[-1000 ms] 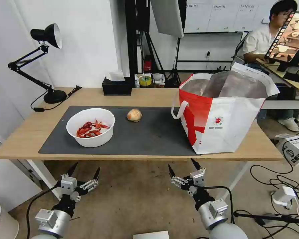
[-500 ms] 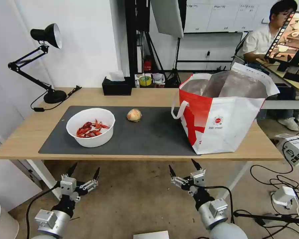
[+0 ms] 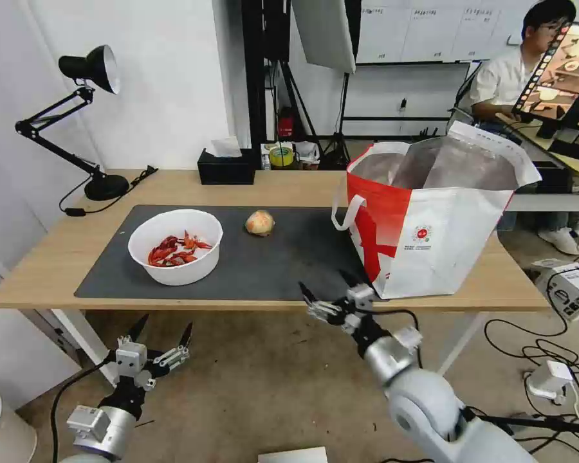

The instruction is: Pick up the trash from the table and place it into the takeout bag.

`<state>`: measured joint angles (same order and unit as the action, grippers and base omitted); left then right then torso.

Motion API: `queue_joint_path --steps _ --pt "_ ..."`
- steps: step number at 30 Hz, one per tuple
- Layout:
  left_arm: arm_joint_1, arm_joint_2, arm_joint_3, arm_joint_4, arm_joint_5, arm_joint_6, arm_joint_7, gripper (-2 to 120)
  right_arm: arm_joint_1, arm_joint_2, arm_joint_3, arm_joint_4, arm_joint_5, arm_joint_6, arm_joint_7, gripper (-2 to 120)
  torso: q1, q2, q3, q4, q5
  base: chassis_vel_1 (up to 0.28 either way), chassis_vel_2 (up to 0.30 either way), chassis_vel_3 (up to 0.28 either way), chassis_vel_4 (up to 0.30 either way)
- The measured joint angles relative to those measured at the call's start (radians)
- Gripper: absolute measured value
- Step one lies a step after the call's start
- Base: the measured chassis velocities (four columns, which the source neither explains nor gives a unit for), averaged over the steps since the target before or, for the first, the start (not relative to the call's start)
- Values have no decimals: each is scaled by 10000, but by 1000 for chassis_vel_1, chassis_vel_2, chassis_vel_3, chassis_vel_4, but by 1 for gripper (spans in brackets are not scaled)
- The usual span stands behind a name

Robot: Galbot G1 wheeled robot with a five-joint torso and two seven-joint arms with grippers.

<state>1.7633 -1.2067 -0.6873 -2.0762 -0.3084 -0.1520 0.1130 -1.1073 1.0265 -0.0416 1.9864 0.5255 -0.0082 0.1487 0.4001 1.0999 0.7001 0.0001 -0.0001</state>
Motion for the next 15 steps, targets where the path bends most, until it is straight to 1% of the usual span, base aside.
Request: queue_joint_path --steps 2,5,6,10,12,13,15 --pt "-16 122 -7 -21 -56 28 0 100 366 332 -234 -222 -48 -121 76 100 0 0 0 -2 2 0 0 0 0" --pt "-11 164 -15 3 -149 43 6 100 726 520 -424 -413 -67 -242 154 100 0 0 -1 -1 0 0 0 0 0" --pt "-5 187 -58 30 -193 46 102 100 962 592 -555 -550 -64 -298 200 100 -1 0 -1 -1 1 0 0 0 0" --pt "-8 226 -92 55 -240 53 170 100 1439 673 -783 -782 -19 -380 279 100 0 0 -1 -2 0 0 0 0 0" --pt "-58 258 -109 116 -260 67 183 100 2126 756 -1129 -1121 162 -495 370 100 0 0 0 -1 0 0 0 0 0" --pt "-58 258 -109 116 -260 67 183 100 2126 756 -1129 -1121 162 -495 370 100 0 0 0 -1 0 0 0 0 0" --pt "-92 247 -110 170 -263 84 184 100 2917 903 -1519 -1599 378 -619 487 100 0 0 0 -2 1 0 0 0 0"
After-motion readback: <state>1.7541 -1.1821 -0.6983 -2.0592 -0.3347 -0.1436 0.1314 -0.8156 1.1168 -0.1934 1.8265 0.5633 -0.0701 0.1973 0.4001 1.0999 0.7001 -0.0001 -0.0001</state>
